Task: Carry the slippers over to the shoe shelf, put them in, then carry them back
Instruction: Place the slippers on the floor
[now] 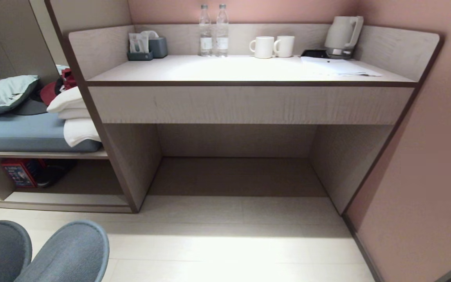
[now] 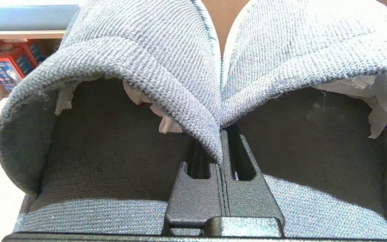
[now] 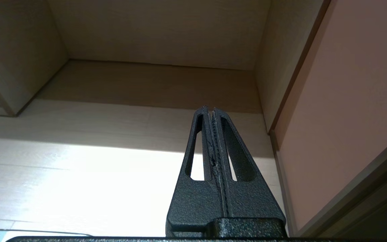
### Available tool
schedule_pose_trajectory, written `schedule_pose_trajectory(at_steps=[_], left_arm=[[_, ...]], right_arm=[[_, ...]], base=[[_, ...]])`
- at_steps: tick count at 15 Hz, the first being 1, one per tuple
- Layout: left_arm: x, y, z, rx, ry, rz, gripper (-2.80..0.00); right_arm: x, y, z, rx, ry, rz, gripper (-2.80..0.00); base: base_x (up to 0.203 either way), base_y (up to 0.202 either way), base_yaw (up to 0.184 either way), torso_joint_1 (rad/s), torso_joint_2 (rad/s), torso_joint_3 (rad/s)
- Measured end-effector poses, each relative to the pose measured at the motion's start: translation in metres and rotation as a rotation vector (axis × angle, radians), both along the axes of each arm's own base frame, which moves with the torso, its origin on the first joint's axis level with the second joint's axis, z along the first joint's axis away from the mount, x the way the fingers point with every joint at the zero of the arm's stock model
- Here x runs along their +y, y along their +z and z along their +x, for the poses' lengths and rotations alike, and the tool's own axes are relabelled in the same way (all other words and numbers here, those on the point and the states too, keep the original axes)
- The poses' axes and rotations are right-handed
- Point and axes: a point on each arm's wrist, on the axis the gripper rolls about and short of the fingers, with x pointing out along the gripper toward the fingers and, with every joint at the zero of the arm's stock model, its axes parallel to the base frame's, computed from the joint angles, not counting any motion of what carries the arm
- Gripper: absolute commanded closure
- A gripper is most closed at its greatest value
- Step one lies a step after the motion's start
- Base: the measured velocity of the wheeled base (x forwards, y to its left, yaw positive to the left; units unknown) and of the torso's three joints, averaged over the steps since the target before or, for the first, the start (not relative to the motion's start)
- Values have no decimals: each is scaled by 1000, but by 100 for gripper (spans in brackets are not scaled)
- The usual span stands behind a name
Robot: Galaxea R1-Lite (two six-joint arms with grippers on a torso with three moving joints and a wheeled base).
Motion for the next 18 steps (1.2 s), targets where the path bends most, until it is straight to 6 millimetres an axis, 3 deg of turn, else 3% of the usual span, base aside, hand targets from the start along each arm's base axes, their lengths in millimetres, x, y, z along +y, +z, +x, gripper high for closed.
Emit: schedule_pose_trajectory(at_steps=[7, 18], left_arm=[[0, 0, 0, 1, 1, 0, 0], [0, 0, 0, 0, 0, 3, 0]], right_arm=[[0, 0, 0, 0, 0, 0, 0], [0, 0, 0, 0, 1, 0, 0]], base=[[0, 0, 0, 0, 0, -5], [0, 0, 0, 1, 3, -187]])
